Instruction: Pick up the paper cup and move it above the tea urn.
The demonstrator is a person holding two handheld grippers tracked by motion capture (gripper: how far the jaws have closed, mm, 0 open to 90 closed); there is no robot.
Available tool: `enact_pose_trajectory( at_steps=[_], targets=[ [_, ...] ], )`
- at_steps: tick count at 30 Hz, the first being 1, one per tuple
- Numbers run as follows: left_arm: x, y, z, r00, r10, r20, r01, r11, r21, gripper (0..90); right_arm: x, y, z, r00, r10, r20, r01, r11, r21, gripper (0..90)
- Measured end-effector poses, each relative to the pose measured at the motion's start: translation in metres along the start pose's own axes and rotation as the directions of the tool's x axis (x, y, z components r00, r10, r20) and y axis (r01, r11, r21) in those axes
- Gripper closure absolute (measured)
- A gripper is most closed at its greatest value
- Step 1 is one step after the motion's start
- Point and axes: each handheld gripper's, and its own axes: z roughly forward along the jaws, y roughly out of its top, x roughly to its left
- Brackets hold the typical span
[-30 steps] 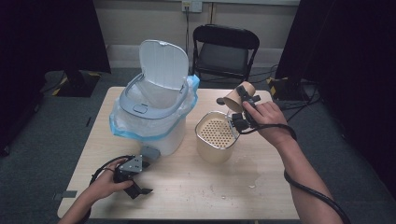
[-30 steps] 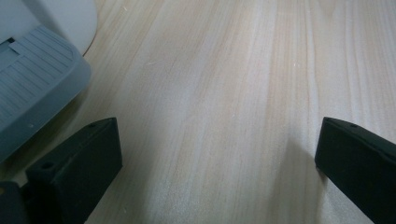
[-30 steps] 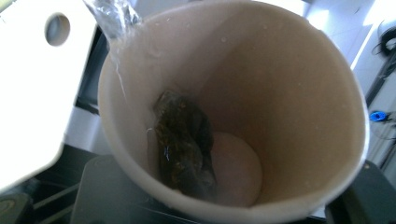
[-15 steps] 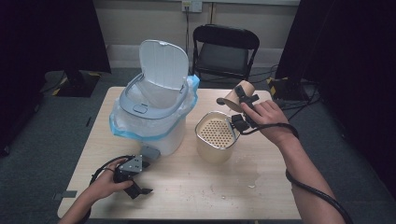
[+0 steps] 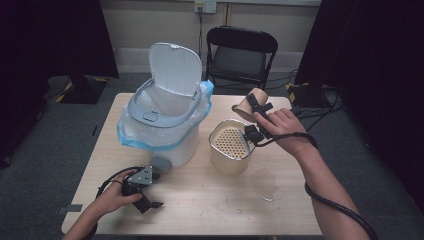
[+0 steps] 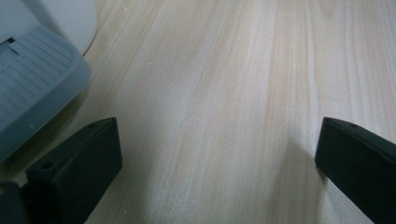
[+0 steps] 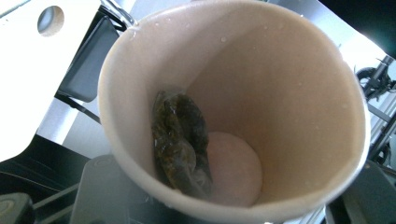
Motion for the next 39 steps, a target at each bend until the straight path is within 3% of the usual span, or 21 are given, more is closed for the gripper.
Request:
enact_pose_trajectory(
  at_steps=[8,12,15,18,20,23,24,25,26,27,31,39],
  targets=[
    [0.000,0.000,0.000,1.0000,0.000,0.000,0.000,1.0000,0.000,0.0,0.000,0.000,0.000,0.9998,-0.022,-0.004,0.022,1.000,0.000,38.0],
    [0.000,0.000,0.000,1.0000,0.000,0.000,0.000,1.0000,0.000,0.0,0.000,-0.001,-0.002,1.0000,-0.003,-0.006,0.003,1.000,0.002,38.0],
    [0.000,0.000,0.000,1.0000,0.000,0.000,0.000,1.0000,0.000,0.0,0.001,0.000,-0.002,0.9993,-0.037,0.003,0.037,0.999,-0.007,38.1],
    [0.000,0.000,0.000,1.0000,0.000,0.000,0.000,1.0000,0.000,0.0,0.002,0.002,-0.003,0.9990,-0.042,0.014,0.042,0.999,0.001,38.2],
    [0.000,0.000,0.000,1.0000,0.000,0.000,0.000,1.0000,0.000,0.0,0.000,0.004,-0.005,0.9992,-0.027,0.029,0.027,1.000,0.000,38.3],
    [0.000,0.000,0.000,1.0000,0.000,0.000,0.000,1.0000,0.000,0.0,-0.002,0.003,-0.002,0.9996,0.026,-0.011,-0.026,1.000,0.010,38.5],
    [0.000,0.000,0.000,1.0000,0.001,0.000,-0.001,1.0000,0.000,0.0,-0.001,0.003,0.000,0.9999,-0.012,-0.007,0.012,0.999,0.031,38.7],
    [0.000,0.000,0.000,1.0000,0.001,0.000,-0.001,1.0000,0.000,0.0,-0.001,0.003,0.000,0.9999,-0.012,-0.007,0.012,0.999,0.031,38.7],
    [0.000,0.000,0.000,1.0000,0.000,0.000,0.000,1.0000,0.000,0.0,-0.002,0.004,-0.002,0.9998,0.017,-0.006,-0.017,1.000,0.012,38.7],
    [0.000,0.000,0.000,1.0000,0.000,0.000,0.000,1.0000,0.000,0.0,-0.004,0.007,-0.002,0.9999,0.009,0.011,-0.009,1.000,0.010,38.7],
    [0.000,0.000,0.000,1.0000,0.000,0.000,0.000,1.0000,0.000,0.0,-0.004,0.009,-0.002,0.9999,0.016,0.006,-0.016,1.000,0.000,38.6],
    [0.000,0.000,0.000,1.0000,0.000,0.000,0.000,1.0000,0.000,0.0,0.000,0.011,-0.005,0.9971,-0.076,0.005,0.076,0.997,-0.005,38.4]
  ],
)
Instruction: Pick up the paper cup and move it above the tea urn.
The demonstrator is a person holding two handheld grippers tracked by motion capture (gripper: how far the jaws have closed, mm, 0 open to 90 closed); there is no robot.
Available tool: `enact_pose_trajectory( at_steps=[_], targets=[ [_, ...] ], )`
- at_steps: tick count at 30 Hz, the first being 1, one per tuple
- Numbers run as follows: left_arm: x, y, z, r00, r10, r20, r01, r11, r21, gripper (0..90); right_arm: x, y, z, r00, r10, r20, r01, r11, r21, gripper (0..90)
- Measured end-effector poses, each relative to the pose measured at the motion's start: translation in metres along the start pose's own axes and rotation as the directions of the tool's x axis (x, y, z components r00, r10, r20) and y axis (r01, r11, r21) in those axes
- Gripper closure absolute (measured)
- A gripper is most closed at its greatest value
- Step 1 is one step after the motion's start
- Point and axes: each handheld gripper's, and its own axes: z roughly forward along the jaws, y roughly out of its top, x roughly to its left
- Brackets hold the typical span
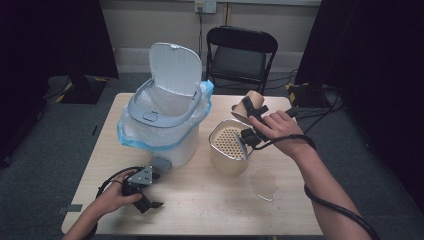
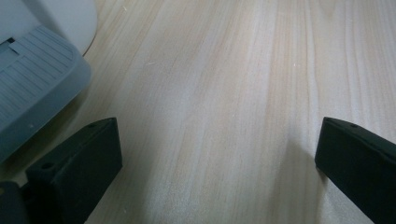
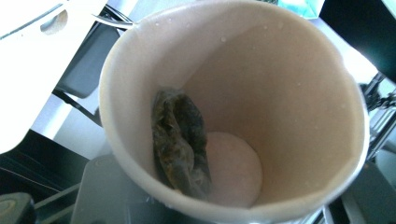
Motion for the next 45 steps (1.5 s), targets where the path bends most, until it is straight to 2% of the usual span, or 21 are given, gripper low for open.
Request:
enact_pose_trajectory(
  at_steps=[2,4,5,6,11,22,24,25,26,27,28,29,31,32,38,39,40,41,42,44,45],
  targets=[
    [0.000,0.000,0.000,1.0000,0.000,0.000,0.000,1.0000,0.000,0.0,0.000,0.000,-0.001,0.9998,-0.016,0.012,0.016,1.000,-0.003,38.5],
    [0.000,0.000,0.000,1.0000,0.000,0.000,0.000,1.0000,0.000,0.0,0.000,0.000,-0.001,1.0000,0.002,-0.004,-0.002,1.000,-0.001,38.8],
    [0.000,0.000,0.000,1.0000,-0.001,0.000,0.001,1.0000,0.000,0.0,0.002,0.000,0.002,0.9986,-0.024,-0.047,0.024,1.000,0.004,39.2],
    [0.000,0.000,0.000,1.0000,0.000,0.000,0.000,1.0000,0.000,0.0,0.003,0.001,0.002,0.9985,-0.017,-0.052,0.017,1.000,-0.008,39.3],
    [0.000,0.000,0.000,1.0000,0.000,0.000,0.000,1.0000,0.000,0.0,0.001,0.005,0.000,0.9992,-0.015,-0.038,0.014,1.000,-0.027,39.1],
    [0.000,0.000,0.000,1.0000,0.000,0.000,0.000,1.0000,0.000,0.0,0.002,0.001,0.000,0.9990,0.005,-0.043,-0.006,1.000,-0.024,38.5],
    [0.000,0.000,0.000,1.0000,0.000,0.000,0.000,1.0000,0.000,0.0,0.002,0.000,-0.001,0.9994,0.023,-0.027,-0.023,1.000,-0.019,38.6],
    [0.000,0.000,0.000,1.0000,0.001,0.004,-0.001,1.0000,0.003,0.0,0.006,0.002,0.003,0.9945,-0.011,-0.104,0.009,1.000,-0.023,39.2],
    [0.000,0.000,0.000,1.0000,0.001,0.004,-0.001,1.0000,0.003,0.0,0.006,0.002,0.003,0.9945,-0.011,-0.104,0.009,1.000,-0.023,39.2],
    [0.000,0.000,0.000,1.0000,0.000,0.000,0.000,1.0000,0.000,0.0,0.009,0.004,0.003,0.9934,-0.042,-0.107,0.040,0.999,-0.026,39.4],
    [0.000,0.000,0.000,1.0000,0.000,0.000,0.000,1.0000,0.000,0.0,0.007,0.004,0.002,0.9945,-0.007,-0.104,0.001,0.998,-0.056,39.4],
    [0.000,0.000,0.000,1.0000,0.001,0.000,-0.001,1.0000,0.000,0.0,0.005,0.004,0.001,0.9971,0.017,-0.074,-0.020,0.999,-0.040,39.4],
    [0.000,0.000,0.000,1.0000,0.000,0.001,0.000,1.0000,0.000,0.0,0.006,0.005,0.001,0.9964,0.026,-0.081,-0.029,0.999,-0.037,39.3],
    [0.000,0.000,0.000,1.0000,0.001,0.000,-0.001,1.0000,0.000,0.0,0.008,0.007,0.001,0.9968,0.000,-0.080,-0.004,0.999,-0.049,39.1],
    [0.000,0.000,0.000,1.0000,0.001,0.000,-0.001,1.0000,-0.001,0.0,0.008,0.006,0.001,0.9975,0.004,-0.070,-0.007,0.999,-0.041,38.8],
    [0.000,0.000,0.000,1.0000,0.000,0.000,0.000,1.0000,0.000,0.0,0.008,0.006,0.000,0.9980,-0.014,-0.061,0.012,0.999,-0.035,38.8],
    [0.000,0.000,0.000,1.0000,0.000,0.000,0.000,1.0000,0.000,0.0,0.007,0.007,-0.003,0.9990,-0.040,-0.017,0.040,0.999,-0.024,38.9],
    [0.000,0.000,0.000,1.0000,0.000,0.001,0.000,1.0000,0.000,0.0,0.006,0.008,-0.001,0.9969,-0.056,-0.056,0.054,0.998,-0.030,39.0],
    [0.000,0.000,0.000,1.0000,0.001,0.001,-0.001,1.0000,-0.001,0.0,0.007,0.009,-0.001,0.9942,-0.100,-0.040,0.099,0.995,-0.019,39.1],
    [0.000,0.000,0.000,1.0000,0.002,0.003,-0.002,1.0000,0.005,0.0,0.010,0.010,-0.001,0.9932,-0.109,-0.042,0.108,0.994,-0.006,39.1],
    [0.000,0.000,0.000,1.0000,0.001,0.003,-0.001,1.0000,0.006,0.0,0.006,0.012,-0.003,0.9944,-0.103,-0.025,0.102,0.995,-0.018,39.1]
  ],
)
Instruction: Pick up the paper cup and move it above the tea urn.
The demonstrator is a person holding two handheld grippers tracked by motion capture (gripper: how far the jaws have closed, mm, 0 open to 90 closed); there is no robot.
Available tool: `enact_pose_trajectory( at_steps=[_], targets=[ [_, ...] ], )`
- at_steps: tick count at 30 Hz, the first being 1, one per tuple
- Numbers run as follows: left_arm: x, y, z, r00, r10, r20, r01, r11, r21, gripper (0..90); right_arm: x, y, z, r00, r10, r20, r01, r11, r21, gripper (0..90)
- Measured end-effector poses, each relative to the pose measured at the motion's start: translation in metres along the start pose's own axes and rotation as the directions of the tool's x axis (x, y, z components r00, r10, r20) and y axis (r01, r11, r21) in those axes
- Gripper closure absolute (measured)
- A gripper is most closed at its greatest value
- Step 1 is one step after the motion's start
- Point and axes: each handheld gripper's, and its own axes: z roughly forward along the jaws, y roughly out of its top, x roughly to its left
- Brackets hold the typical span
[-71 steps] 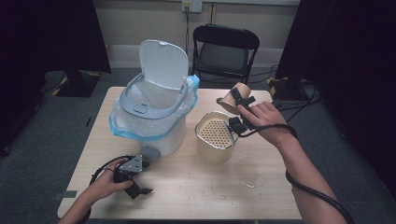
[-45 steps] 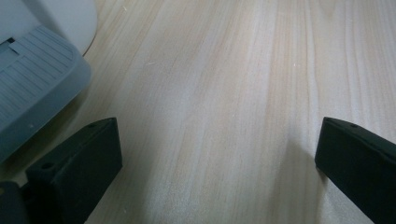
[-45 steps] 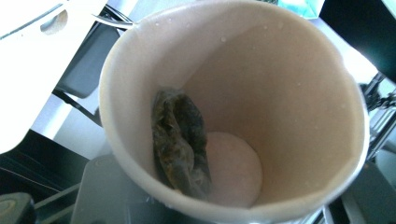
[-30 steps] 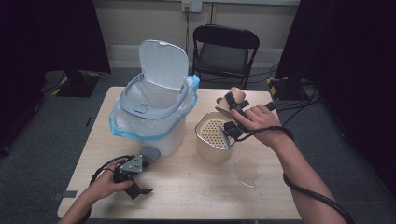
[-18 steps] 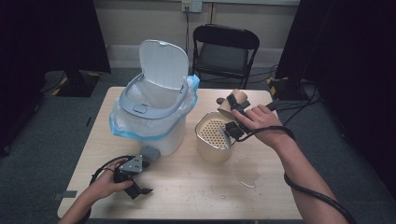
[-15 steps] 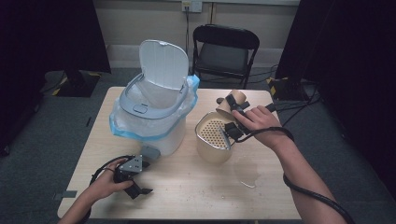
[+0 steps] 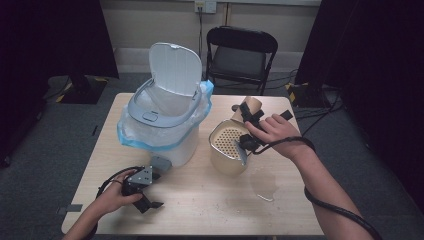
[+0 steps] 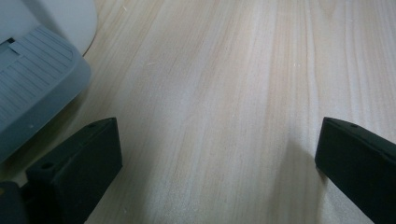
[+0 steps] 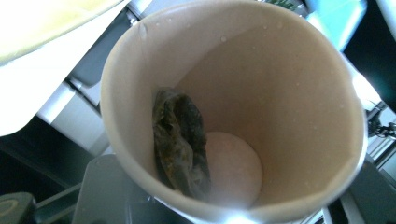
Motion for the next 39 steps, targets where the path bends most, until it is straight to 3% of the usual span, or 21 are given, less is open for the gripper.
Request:
enact_pose_trajectory(
  at_steps=[1,2,4,7,9,11,14,23,25,26,32,37,38,39],
  targets=[
    [0.0002,-0.0002,0.0001,1.0000,0.001,0.001,-0.001,1.0000,-0.002,0.0,0.0000,0.0000,0.0000,1.0000,0.000,0.000,0.000,1.000,0.000,39.1],
    [0.0002,-0.0002,0.0001,1.0000,0.001,0.001,-0.001,1.0000,-0.002,0.0,-0.0011,0.0010,-0.0003,0.9989,-0.047,-0.003,0.047,0.999,0.016,39.0],
    [0.0000,0.0000,0.0000,1.0000,0.000,0.000,0.000,1.0000,0.000,0.0,-0.0013,0.0011,-0.0003,0.9972,-0.074,0.008,0.074,0.997,0.017,38.9],
    [0.0002,-0.0002,0.0001,1.0000,0.001,0.001,-0.001,1.0000,-0.002,0.0,-0.0005,0.0018,-0.0007,0.9969,-0.077,0.012,0.077,0.997,0.018,38.9],
    [0.0002,-0.0002,0.0001,1.0000,0.001,0.001,-0.001,1.0000,-0.002,0.0,-0.0006,0.0004,-0.0017,0.9932,-0.112,0.031,0.111,0.993,0.029,38.9],
    [0.0002,-0.0002,0.0001,1.0000,0.001,0.001,-0.001,1.0000,-0.002,0.0,-0.0030,-0.0012,-0.0037,0.9906,-0.116,0.073,0.113,0.993,0.040,38.9],
    [0.0000,-0.0001,0.0000,1.0000,0.000,0.000,0.000,1.0000,-0.001,0.0,-0.0060,-0.0038,-0.0045,0.9838,-0.157,0.086,0.153,0.987,0.055,38.8],
    [0.0001,-0.0002,0.0001,1.0000,0.001,0.000,-0.001,1.0000,-0.002,0.0,-0.0043,-0.0038,-0.0048,0.9863,-0.143,0.084,0.139,0.989,0.046,38.8],
    [0.0000,-0.0001,0.0001,1.0000,0.000,0.000,0.000,1.0000,-0.001,0.0,-0.0057,-0.0041,-0.0060,0.9841,-0.150,0.095,0.146,0.988,0.047,38.8],
    [0.0002,-0.0002,0.0001,1.0000,0.001,0.001,-0.001,1.0000,-0.001,0.0,-0.0072,-0.0033,-0.0074,0.9849,-0.131,0.113,0.127,0.991,0.043,38.9],
    [0.0002,-0.0002,0.0001,1.0000,0.001,0.001,-0.001,1.0000,-0.002,0.0,-0.0059,-0.0034,-0.0061,0.9845,-0.151,0.089,0.148,0.988,0.045,38.8],
    [0.0001,-0.0002,0.0001,1.0000,0.001,0.000,-0.001,1.0000,-0.002,0.0,-0.0061,-0.0040,-0.0072,0.9828,-0.153,0.104,0.149,0.988,0.045,38.8],
    [0.0000,-0.0001,0.0000,1.0000,0.000,0.000,0.000,1.0000,0.000,0.0,-0.0063,-0.0041,-0.0064,0.9891,-0.119,0.087,0.115,0.992,0.052,39.0],
    [0.0000,-0.0001,0.0000,1.0000,0.000,0.000,0.000,1.0000,0.000,0.0,-0.0063,-0.0041,-0.0064,0.9891,-0.119,0.087,0.115,0.992,0.052,39.0]
  ],
)
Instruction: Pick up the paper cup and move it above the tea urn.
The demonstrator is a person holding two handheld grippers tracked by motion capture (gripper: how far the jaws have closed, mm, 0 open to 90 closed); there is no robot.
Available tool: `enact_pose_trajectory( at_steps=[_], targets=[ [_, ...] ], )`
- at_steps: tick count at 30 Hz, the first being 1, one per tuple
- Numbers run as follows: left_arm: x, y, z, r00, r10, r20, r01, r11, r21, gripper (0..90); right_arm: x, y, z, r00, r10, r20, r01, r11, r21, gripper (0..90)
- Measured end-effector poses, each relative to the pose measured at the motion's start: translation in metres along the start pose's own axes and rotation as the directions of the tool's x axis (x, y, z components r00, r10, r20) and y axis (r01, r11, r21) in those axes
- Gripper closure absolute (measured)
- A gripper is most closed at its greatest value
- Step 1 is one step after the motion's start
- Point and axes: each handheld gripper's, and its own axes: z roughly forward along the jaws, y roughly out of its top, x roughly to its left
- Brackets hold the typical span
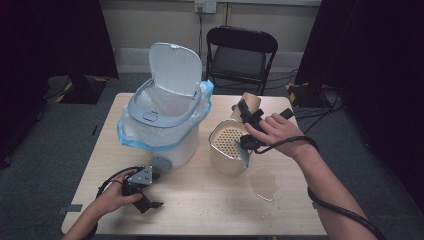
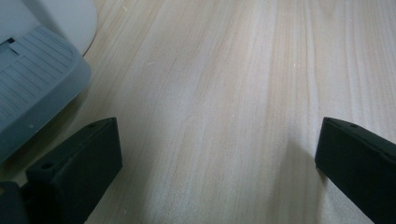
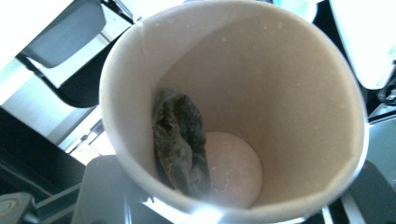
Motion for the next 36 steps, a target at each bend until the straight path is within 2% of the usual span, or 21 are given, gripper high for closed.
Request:
enact_pose_trajectory(
  at_steps=[1,3,6,7,9,10,11,14,15,16,18,19,23,26,28,29,30,31,33,35,36],
  targets=[
    [0.000,0.000,0.000,1.0000,0.001,0.000,-0.001,1.0000,-0.001,0.0,0.002,0.001,0.002,0.9993,-0.011,-0.036,0.011,1.000,-0.007,39.3],
    [0.000,0.000,0.000,1.0000,0.001,0.000,-0.001,1.0000,-0.002,0.0,0.001,0.003,0.000,0.9997,0.023,-0.006,-0.024,0.999,-0.044,39.4],
    [0.000,0.000,0.000,1.0000,0.001,0.001,-0.001,1.0000,-0.002,0.0,-0.001,0.005,0.000,0.9994,-0.004,-0.035,0.004,1.000,-0.015,39.4],
    [0.000,0.000,0.000,1.0000,0.002,0.001,-0.002,1.0000,-0.002,0.0,-0.002,0.005,0.001,0.9980,0.059,-0.023,-0.061,0.996,-0.059,39.5],
    [0.000,0.000,0.000,1.0000,0.001,0.001,-0.001,1.0000,-0.002,0.0,-0.002,0.008,0.000,0.9964,0.060,-0.060,-0.062,0.998,-0.028,39.6],
    [0.000,0.000,0.000,1.0000,0.001,0.001,-0.001,1.0000,-0.002,0.0,-0.001,0.011,0.000,0.9978,0.024,-0.061,-0.026,0.999,-0.035,39.6],
    [0.000,0.000,0.001,1.0000,0.000,-0.003,0.000,1.0000,-0.006,0.0,-0.001,0.009,-0.001,0.9947,0.072,-0.074,-0.075,0.996,-0.041,39.7],
    [0.000,0.000,0.001,1.0000,0.000,-0.003,0.000,1.0000,-0.006,0.0,-0.002,0.010,0.003,0.9971,0.038,-0.067,-0.040,0.999,-0.029,39.7],
    [0.000,0.000,0.001,1.0000,0.000,-0.003,0.000,1.0000,-0.007,0.0,-0.005,0.009,0.003,0.9915,0.109,-0.071,-0.113,0.992,-0.054,39.7],
    [0.000,0.000,0.001,1.0000,0.000,-0.003,0.000,1.0000,-0.007,0.0,-0.005,0.009,0.003,0.9915,0.109,-0.071,-0.113,0.992,-0.054,39.7],
    [0.000,0.000,0.000,1.0000,0.001,-0.002,-0.001,1.0000,0.005,0.0,-0.001,0.009,0.004,0.9947,0.018,-0.101,-0.023,0.999,-0.047,39.8],
    [0.000,0.000,0.000,1.0000,0.001,-0.008,-0.001,1.0000,-0.002,0.0,-0.001,0.010,0.002,0.9889,0.120,-0.087,-0.125,0.991,-0.052,39.8],
    [0.000,0.000,0.000,1.0000,0.001,-0.006,-0.001,1.0000,0.003,0.0,-0.004,0.009,0.001,0.9948,0.062,-0.081,-0.066,0.997,-0.049,39.5],
    [0.000,0.000,0.000,1.0000,-0.002,-0.003,0.002,1.0000,0.002,0.0,-0.002,0.010,-0.001,0.9931,0.088,-0.078,-0.091,0.995,-0.046,39.3],
    [0.000,0.000,0.000,1.0000,-0.003,-0.002,0.003,1.0000,0.002,0.0,-0.001,0.011,-0.001,0.9946,0.070,-0.076,-0.074,0.996,-0.049,39.2],
    [0.000,0.000,0.000,1.0000,-0.003,-0.002,0.003,1.0000,0.002,0.0,-0.002,0.008,-0.002,0.9984,0.017,-0.054,-0.020,0.999,-0.048,39.0],
    [0.000,0.000,0.000,1.0000,-0.003,-0.002,0.003,1.0000,0.002,0.0,-0.002,0.008,-0.002,0.9984,0.017,-0.054,-0.020,0.999,-0.048,39.0],
    [0.000,0.000,0.000,1.0000,0.002,-0.001,-0.002,1.0000,0.006,0.0,-0.006,0.006,-0.002,0.9919,0.100,-0.077,-0.105,0.993,-0.056,39.4],
    [0.000,0.000,0.000,1.0000,-0.002,0.003,0.002,1.0000,0.004,0.0,-0.001,0.012,-0.003,0.9938,-0.004,-0.111,-0.002,0.998,-0.056,39.7],
    [0.000,0.000,0.000,1.0000,0.002,-0.001,-0.002,1.0000,0.004,0.0,0.000,0.006,-0.002,0.9948,-0.037,-0.094,0.033,0.998,-0.048,39.5],
    [0.000,0.000,0.000,1.0000,0.002,-0.001,-0.002,1.0000,0.004,0.0,-0.001,0.006,-0.002,0.9955,-0.020,-0.092,0.016,0.999,-0.045,39.4]
  ],
)
